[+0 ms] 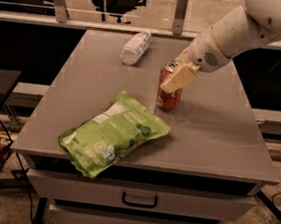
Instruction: Move coke can near green rice chip bag
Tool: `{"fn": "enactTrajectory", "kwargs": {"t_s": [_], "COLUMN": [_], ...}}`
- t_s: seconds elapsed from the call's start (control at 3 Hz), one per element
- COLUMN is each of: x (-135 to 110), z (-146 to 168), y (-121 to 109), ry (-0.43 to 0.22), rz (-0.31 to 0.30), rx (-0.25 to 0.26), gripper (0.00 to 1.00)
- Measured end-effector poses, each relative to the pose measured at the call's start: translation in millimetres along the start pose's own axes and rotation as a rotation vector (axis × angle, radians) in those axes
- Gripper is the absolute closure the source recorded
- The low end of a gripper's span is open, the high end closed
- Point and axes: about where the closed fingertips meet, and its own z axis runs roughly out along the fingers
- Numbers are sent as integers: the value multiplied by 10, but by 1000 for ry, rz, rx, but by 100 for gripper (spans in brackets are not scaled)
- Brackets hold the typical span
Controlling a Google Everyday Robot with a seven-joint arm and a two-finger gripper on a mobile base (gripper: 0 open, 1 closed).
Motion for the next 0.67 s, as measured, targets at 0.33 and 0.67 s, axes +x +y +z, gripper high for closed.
{"fn": "enactTrajectory", "kwargs": {"t_s": [0.33, 0.67], "x": [-41, -83], "z": [70, 84], "y": [106, 177], "ry": [-2, -9], "rz": [-26, -50], "rx": [-35, -50], "gripper": [74, 51]}}
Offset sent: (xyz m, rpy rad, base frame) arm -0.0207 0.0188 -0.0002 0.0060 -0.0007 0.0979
